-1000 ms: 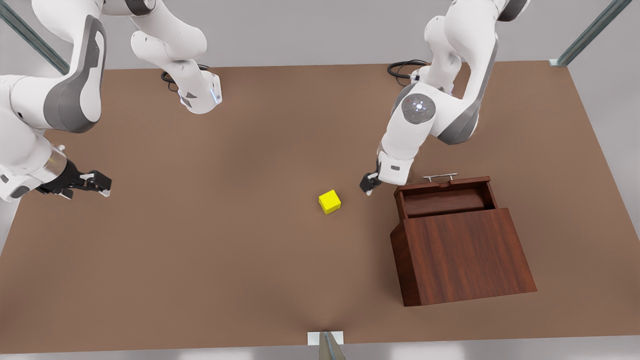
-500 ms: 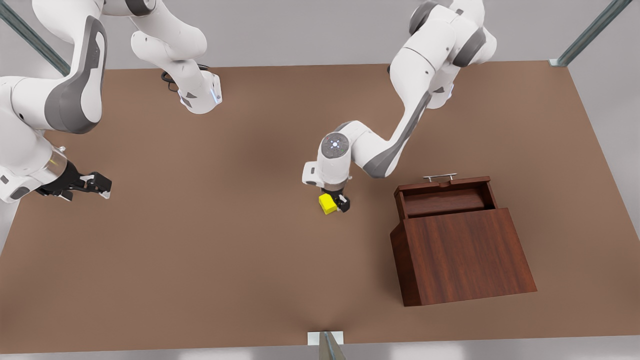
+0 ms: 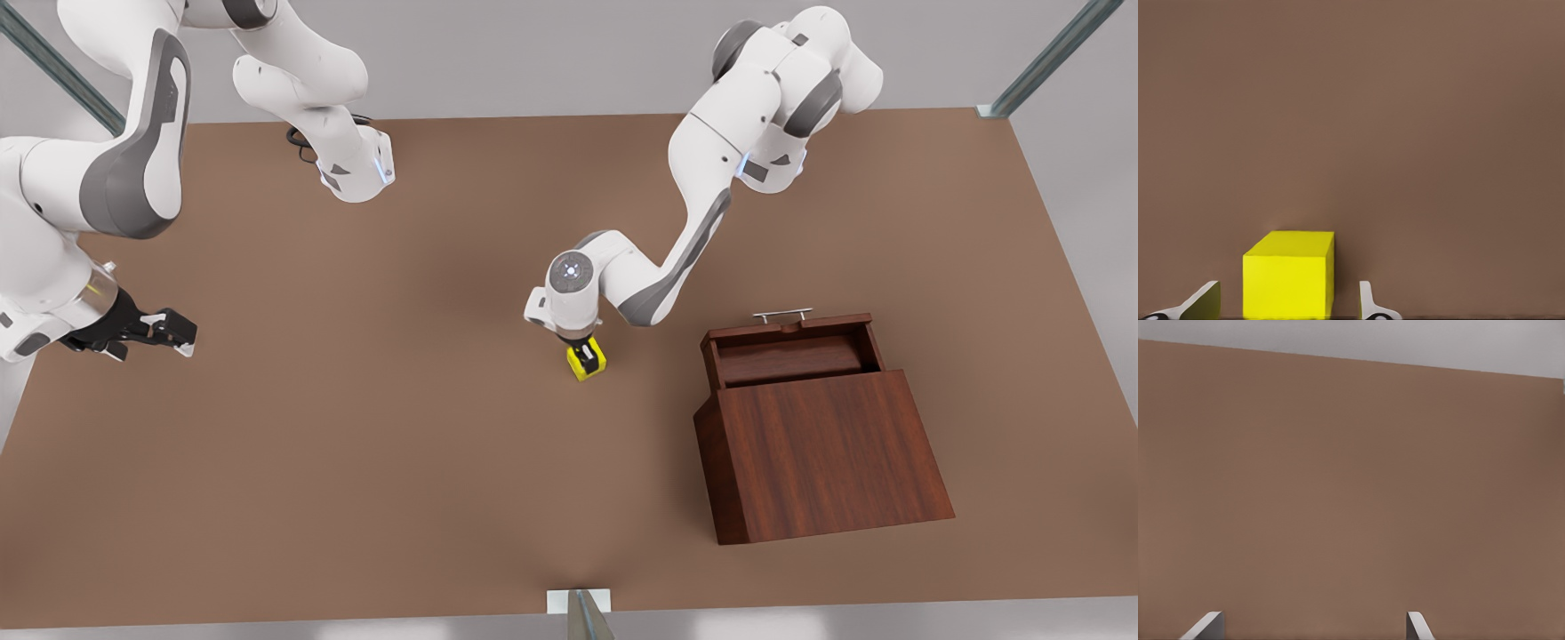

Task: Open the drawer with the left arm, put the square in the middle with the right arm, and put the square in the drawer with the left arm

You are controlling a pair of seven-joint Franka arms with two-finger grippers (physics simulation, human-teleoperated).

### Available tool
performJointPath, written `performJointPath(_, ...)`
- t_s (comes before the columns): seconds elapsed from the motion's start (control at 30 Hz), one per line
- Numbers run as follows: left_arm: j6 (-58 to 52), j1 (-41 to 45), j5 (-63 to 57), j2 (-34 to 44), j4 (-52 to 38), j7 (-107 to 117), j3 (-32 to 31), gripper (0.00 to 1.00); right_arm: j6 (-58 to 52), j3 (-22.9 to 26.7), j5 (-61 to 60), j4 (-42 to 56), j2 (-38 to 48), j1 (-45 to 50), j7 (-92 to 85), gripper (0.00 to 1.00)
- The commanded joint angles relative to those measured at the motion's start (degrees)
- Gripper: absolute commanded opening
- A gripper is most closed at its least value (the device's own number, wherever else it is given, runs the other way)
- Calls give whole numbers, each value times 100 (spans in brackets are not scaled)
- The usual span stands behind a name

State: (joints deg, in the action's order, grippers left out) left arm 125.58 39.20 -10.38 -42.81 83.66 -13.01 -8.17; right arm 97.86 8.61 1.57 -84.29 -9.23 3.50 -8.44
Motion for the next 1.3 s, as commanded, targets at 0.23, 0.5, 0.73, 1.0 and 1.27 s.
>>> performJointPath(0.23,282,0,-501,44,370,-9,35,100,14,0,-8,0,0,-7,1,100)
performJointPath(0.5,335,-9,-518,-70,361,-9,61,100,14,0,-8,9,0,1,1,100)
performJointPath(0.73,458,-9,-509,-254,361,-9,61,100,14,0,-8,9,0,1,1,100)
performJointPath(1.0,467,-9,-501,-351,361,0,61,80,14,0,-8,9,-26,10,1,100)
performJointPath(1.27,467,0,-501,-404,361,44,61,69,14,0,-8,9,-35,10,1,100)
